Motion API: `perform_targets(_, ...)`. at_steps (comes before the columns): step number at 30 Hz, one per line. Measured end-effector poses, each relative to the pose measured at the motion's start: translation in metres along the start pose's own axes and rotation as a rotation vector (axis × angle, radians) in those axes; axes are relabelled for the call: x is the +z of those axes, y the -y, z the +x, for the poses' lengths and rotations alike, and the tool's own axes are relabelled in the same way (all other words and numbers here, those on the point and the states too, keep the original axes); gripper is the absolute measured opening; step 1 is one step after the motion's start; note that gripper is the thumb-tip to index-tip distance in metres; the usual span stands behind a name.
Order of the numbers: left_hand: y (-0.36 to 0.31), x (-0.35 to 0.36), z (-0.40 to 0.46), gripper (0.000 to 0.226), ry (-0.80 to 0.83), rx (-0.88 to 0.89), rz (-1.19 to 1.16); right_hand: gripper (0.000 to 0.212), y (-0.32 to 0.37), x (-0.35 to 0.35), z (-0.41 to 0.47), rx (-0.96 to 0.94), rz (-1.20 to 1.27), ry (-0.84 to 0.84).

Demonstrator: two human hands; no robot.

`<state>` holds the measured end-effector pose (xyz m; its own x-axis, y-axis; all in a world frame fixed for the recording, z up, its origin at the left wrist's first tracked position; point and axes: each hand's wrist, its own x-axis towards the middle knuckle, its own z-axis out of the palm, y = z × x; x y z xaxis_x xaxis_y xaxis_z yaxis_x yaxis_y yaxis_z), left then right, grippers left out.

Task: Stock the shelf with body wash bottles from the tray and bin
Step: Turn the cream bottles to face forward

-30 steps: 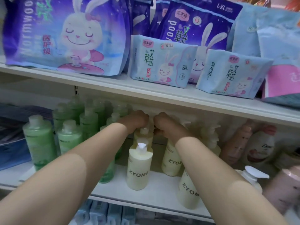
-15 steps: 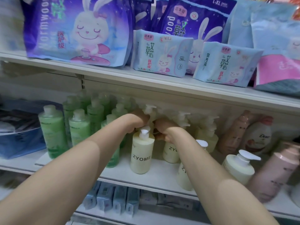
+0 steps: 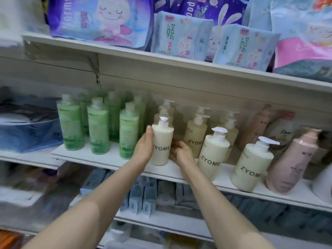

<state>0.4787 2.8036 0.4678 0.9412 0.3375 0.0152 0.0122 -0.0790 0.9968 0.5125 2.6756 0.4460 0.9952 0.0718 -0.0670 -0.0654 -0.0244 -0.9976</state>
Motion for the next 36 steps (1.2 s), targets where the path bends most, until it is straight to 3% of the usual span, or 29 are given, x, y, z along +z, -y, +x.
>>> perform_targets(3, 0.02, -0.004, -0.013, 0.07, 0.066, 0.056, 0.031, 0.044, -0.01, -0.004, -0.013, -0.041, 0.024, 0.066)
perform_targets(9, 0.032, -0.012, -0.024, 0.051, 0.157, 0.237, 0.179, 0.054, -0.012, -0.012, -0.032, -0.154, -0.194, 0.177)
perform_targets(26, 0.046, -0.015, -0.024, 0.058, 0.149, 0.281, 0.304, 0.072, -0.012, -0.008, -0.036, -0.184, -0.441, 0.174)
perform_targets(31, 0.049, -0.012, -0.025, 0.061, 0.071, 0.308, 0.326, 0.073, -0.01, -0.008, -0.044, -0.211, -0.493, 0.144)
perform_targets(33, 0.055, -0.011, -0.031, 0.066, -0.036, 0.365, 0.325, 0.07, -0.013, -0.011, -0.047, -0.265, -0.546, 0.105)
perform_targets(36, 0.058, -0.005, -0.048, 0.055, -0.194, 0.485, 0.371, 0.059, -0.014, -0.021, -0.055, -0.401, -0.63, -0.025)
